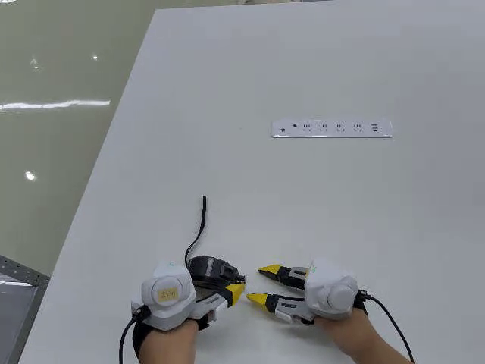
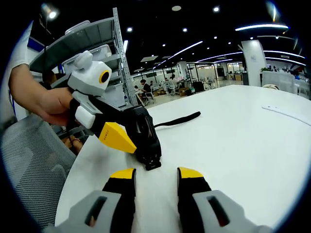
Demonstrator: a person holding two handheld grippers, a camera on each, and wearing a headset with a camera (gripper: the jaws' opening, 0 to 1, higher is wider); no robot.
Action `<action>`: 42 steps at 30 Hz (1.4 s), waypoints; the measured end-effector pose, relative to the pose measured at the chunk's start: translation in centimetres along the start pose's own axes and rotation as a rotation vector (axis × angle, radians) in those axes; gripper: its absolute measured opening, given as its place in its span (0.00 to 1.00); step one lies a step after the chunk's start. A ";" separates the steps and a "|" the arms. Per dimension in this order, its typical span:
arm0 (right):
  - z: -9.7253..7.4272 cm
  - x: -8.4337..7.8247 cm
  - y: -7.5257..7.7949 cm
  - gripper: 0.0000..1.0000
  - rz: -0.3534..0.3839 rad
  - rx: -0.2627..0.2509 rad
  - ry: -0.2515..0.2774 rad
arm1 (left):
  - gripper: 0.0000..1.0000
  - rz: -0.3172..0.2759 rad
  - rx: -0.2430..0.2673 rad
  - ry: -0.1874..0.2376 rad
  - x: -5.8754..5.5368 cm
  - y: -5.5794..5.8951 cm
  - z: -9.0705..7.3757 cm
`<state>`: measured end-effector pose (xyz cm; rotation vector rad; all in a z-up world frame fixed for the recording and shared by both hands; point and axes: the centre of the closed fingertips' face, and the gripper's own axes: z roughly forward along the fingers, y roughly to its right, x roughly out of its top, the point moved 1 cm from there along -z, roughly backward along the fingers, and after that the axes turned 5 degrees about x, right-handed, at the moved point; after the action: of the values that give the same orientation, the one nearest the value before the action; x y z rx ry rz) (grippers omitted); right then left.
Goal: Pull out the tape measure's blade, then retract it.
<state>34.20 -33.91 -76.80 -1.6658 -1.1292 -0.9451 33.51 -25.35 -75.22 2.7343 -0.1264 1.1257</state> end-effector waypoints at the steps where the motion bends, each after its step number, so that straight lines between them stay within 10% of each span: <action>1: -0.1 0.1 0.0 0.34 0.007 -0.002 0.003 | 0.70 0.007 -0.003 -0.001 -0.1 0.0 0.0; 14: -1.4 1.3 0.3 0.39 0.110 -0.058 0.060 | 0.70 0.074 -0.093 0.046 0.2 0.1 -0.8; 42: -6.8 1.0 -0.5 0.43 0.068 -0.136 0.019 | 0.71 0.106 -0.152 0.096 -0.5 -0.9 -3.3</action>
<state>33.33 -39.91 -73.62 -1.7892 -1.0075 -1.0116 30.96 -23.78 -73.40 2.5616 -0.3324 1.2184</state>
